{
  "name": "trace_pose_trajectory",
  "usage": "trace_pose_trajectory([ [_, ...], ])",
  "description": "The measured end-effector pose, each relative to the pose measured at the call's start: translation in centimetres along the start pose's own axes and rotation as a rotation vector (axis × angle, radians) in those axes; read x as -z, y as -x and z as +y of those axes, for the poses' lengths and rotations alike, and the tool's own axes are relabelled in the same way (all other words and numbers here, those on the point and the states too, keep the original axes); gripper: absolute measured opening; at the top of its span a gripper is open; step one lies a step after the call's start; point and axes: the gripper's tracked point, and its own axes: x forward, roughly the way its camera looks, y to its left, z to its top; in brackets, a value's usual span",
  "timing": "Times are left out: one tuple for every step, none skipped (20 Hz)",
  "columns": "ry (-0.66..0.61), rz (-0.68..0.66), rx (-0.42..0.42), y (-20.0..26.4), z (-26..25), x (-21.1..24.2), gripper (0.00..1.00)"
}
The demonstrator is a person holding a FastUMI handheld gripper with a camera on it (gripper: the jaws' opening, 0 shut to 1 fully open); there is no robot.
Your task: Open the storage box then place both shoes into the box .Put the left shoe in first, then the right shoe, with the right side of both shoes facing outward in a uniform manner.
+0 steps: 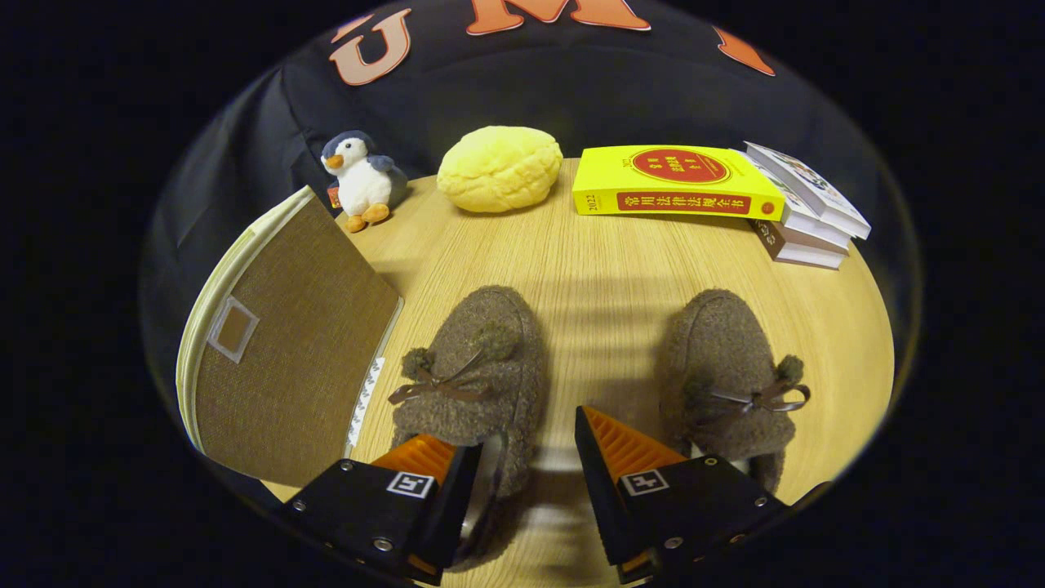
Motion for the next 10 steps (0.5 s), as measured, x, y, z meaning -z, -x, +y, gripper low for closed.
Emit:
trace_pose_trajectory([
  [0.004, 0.002, -0.001, -0.5, 0.0, 0.0, 0.63],
  [-0.001, 0.008, -0.009, -0.8, 0.3, 0.2, 0.59],
  [-0.010, 0.006, -0.014, -0.9, 0.6, 0.1, 0.52],
  [-0.015, 0.005, -0.017, -0.9, 0.9, 0.0, 0.47],
  [-0.016, 0.009, -0.012, -0.9, 1.0, 0.1, 0.38],
  [-0.017, 0.008, -0.002, -0.8, 1.0, -0.1, 0.33],
  [-0.015, 0.000, -0.002, -0.6, 1.1, -0.3, 0.23],
  [-0.016, -0.010, -0.014, -0.3, 1.3, -0.6, 0.18],
  [-0.021, -0.009, -0.022, 0.1, 1.6, -0.6, 0.11],
  [-0.023, -0.010, -0.020, 0.8, 1.8, -0.7, 0.07],
])
